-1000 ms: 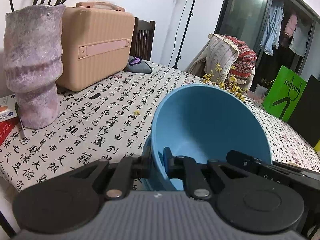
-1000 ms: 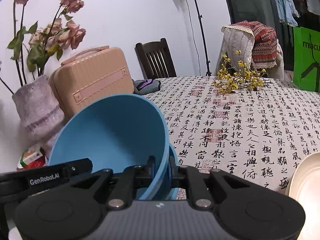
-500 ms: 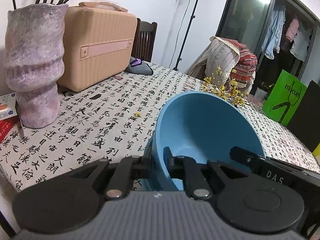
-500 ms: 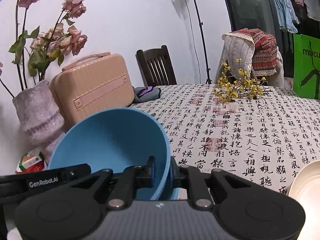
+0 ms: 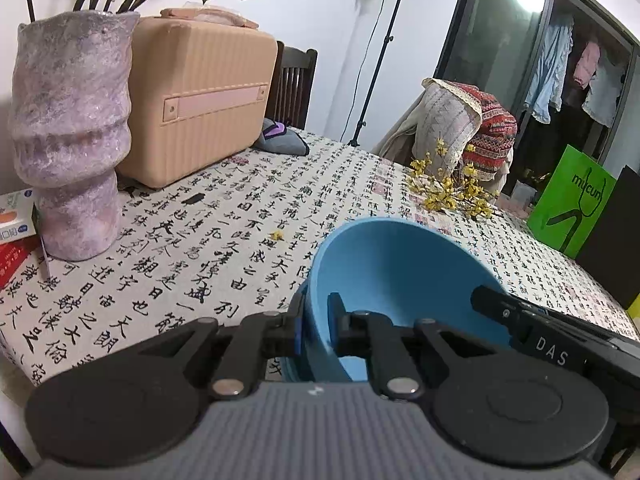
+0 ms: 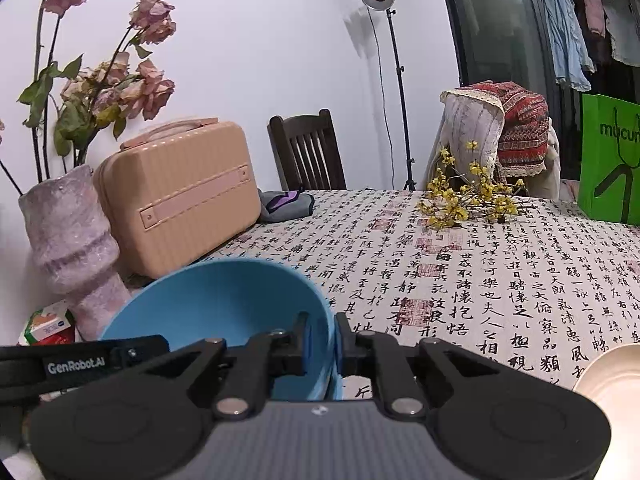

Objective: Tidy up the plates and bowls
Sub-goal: 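Lower the held blue bowl with both grippers into the stacked blue bowls, then open both grippers to release the blue bowl onto the stack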

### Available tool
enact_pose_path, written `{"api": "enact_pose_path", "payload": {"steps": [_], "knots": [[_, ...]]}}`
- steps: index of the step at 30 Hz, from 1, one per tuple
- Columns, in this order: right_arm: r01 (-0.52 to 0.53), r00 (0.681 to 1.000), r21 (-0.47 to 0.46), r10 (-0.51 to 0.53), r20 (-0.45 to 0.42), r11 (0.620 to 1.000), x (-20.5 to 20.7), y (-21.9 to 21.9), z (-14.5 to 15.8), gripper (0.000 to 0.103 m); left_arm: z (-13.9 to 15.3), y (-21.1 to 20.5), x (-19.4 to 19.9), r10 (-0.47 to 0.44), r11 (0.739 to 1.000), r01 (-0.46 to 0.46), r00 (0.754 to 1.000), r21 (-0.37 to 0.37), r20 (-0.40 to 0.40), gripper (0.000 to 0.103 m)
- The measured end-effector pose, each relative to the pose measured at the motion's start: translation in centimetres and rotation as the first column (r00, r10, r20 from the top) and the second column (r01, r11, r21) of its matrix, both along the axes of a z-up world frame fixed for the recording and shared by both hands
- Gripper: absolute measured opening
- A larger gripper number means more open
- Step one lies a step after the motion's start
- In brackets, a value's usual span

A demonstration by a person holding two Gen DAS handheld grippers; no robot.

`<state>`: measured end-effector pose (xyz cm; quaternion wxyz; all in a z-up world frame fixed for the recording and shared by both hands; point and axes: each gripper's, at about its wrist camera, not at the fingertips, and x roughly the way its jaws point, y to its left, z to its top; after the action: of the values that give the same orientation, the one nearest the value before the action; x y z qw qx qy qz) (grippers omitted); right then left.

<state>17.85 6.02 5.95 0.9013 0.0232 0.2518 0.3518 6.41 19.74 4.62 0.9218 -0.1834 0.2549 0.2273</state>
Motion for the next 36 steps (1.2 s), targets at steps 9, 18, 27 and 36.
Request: {"api": "enact_pose_path", "payload": {"steps": [9, 18, 27, 36], "knots": [[-0.014, 1.000, 0.065, 0.013, 0.012, 0.998, -0.3, -0.9, 0.8, 0.025, 1.1, 0.2, -0.7, 0.037, 0.999, -0.038, 0.998, 0.036, 0.042, 0.032], [-0.011, 0.991, 0.116, -0.004, 0.132, 0.993, -2.4, -4.7, 1.5, 0.099, 1.9, -0.1, -4.2, 0.056, 0.992, -0.072, 0.987, 0.104, 0.150, 0.098], [0.012, 0.979, 0.083, -0.029, 0.203, 0.996, -5.7, -9.8, -0.3, 0.103, -0.1, -2.7, -10.0, 0.007, 0.981, -0.066, 0.951, 0.182, 0.308, 0.103], [0.058, 0.980, 0.059, -0.069, 0.189, 0.997, -6.6, -12.5, -2.5, 0.103, -2.0, -3.1, -12.2, 0.021, 0.987, -0.069, 0.948, 0.143, 0.317, 0.103]]}}
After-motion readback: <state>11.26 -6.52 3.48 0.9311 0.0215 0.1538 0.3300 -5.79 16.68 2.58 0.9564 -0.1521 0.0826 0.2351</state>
